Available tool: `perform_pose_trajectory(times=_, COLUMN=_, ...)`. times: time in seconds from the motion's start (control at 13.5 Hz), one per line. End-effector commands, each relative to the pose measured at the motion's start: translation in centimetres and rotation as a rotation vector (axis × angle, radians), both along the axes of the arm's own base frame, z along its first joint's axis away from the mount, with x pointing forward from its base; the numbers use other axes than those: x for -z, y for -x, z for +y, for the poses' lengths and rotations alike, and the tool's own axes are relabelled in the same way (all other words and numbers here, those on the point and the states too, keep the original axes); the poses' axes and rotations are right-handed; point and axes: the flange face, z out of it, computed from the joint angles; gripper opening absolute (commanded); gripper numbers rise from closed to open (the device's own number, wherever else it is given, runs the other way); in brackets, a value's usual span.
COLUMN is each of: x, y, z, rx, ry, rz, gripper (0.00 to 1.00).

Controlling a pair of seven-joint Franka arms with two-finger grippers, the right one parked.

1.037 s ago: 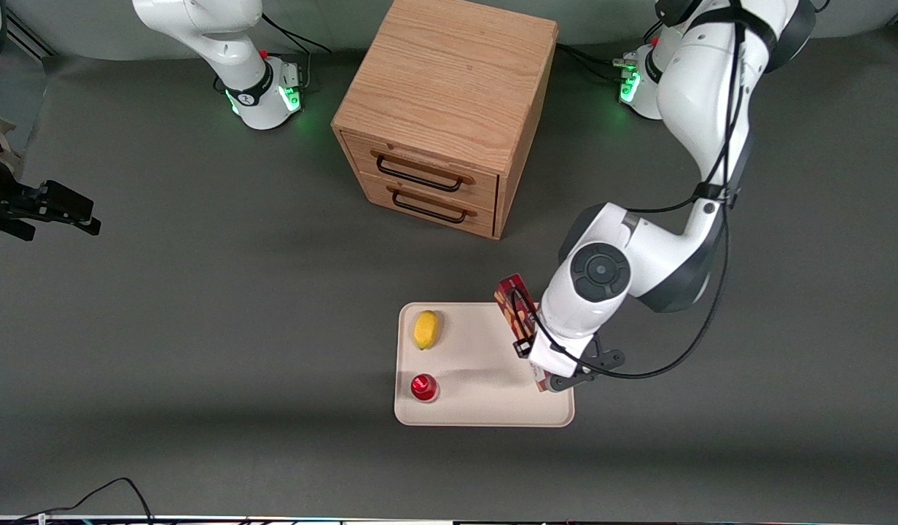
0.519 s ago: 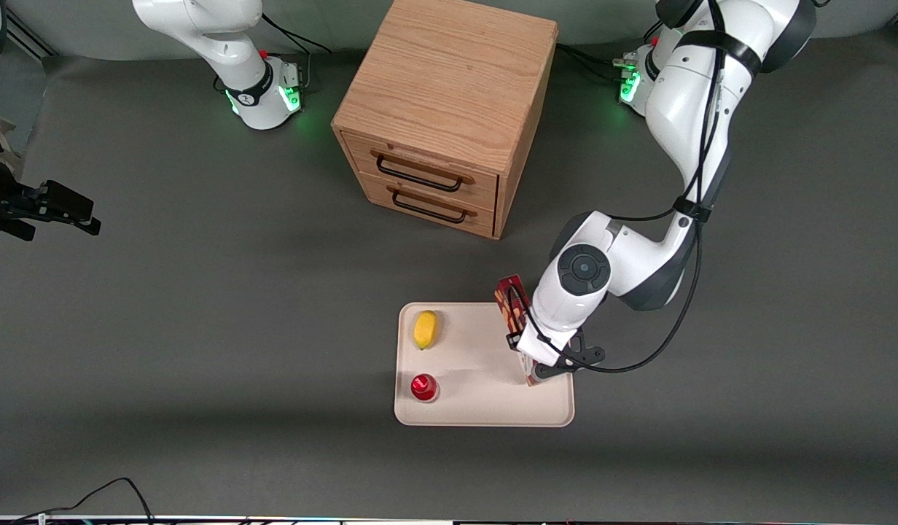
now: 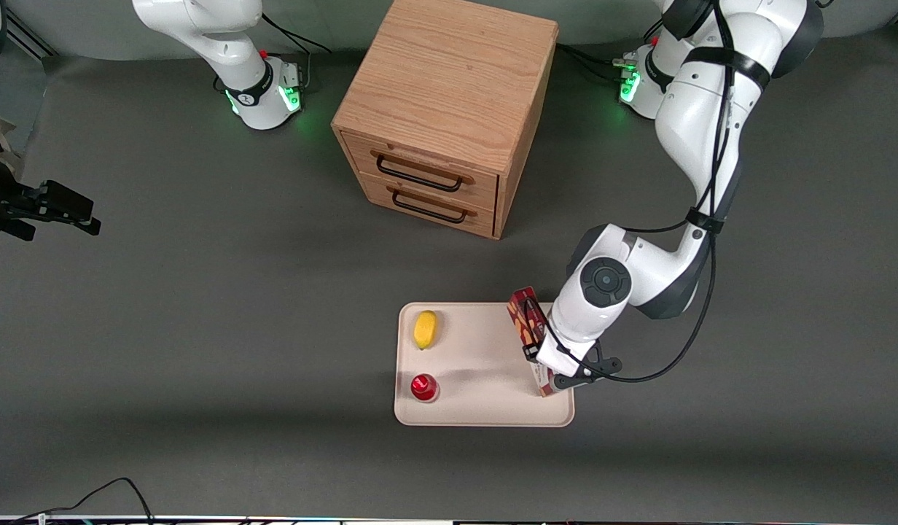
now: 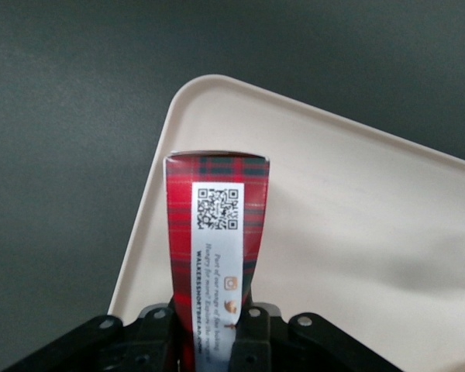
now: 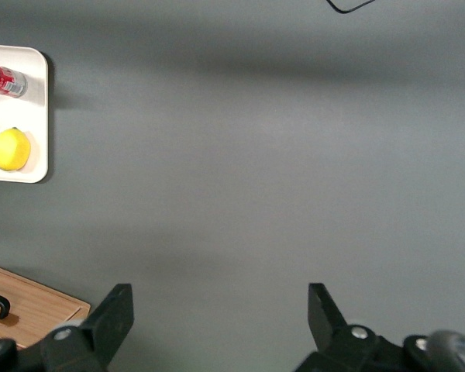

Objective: Place red cookie box on tray
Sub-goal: 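Lower the cookie box onto the tray and open the left gripper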

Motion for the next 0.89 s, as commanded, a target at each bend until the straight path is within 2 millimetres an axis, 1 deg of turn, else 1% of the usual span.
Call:
perform_pose_trajectory(times=0.0, x=1.6, y=-0.3, z=0.1, rx=0.010, ry=0.006, rz=-0.034, gripper=0.00)
perform_pose_trajectory(times=0.15, x=1.5, y=-0.5, z=0.3, rx=0.007, ry=0.007, rz=-0.038, gripper=0.00)
perform_pose_trajectory(times=0.22, x=1.5, y=-0.5, z=0.3, rx=0.007, ry=0.006, rz=-0.040, gripper=0.05)
perform_pose_trajectory(times=0.3, x=1.4, y=-0.6, z=0.4, rx=0.007, ry=0.007, rz=-0.042, gripper=0.21)
perform_pose_trajectory(times=0.44, x=1.2, y=-0.7, z=0.4, rx=-0.001, ry=0.010, rz=-0.043, gripper=1.00)
perform_pose_trajectory(times=0.67, x=-0.2, y=-1.1, z=0.6, rx=-0.007, ry=-0.008, rz=-0.026, gripper=1.00)
perform_pose_trajectory(times=0.81, x=-3.1, y=-1.7, z=0.9, rx=-0.018, ry=-0.041, rz=0.006, gripper=1.00)
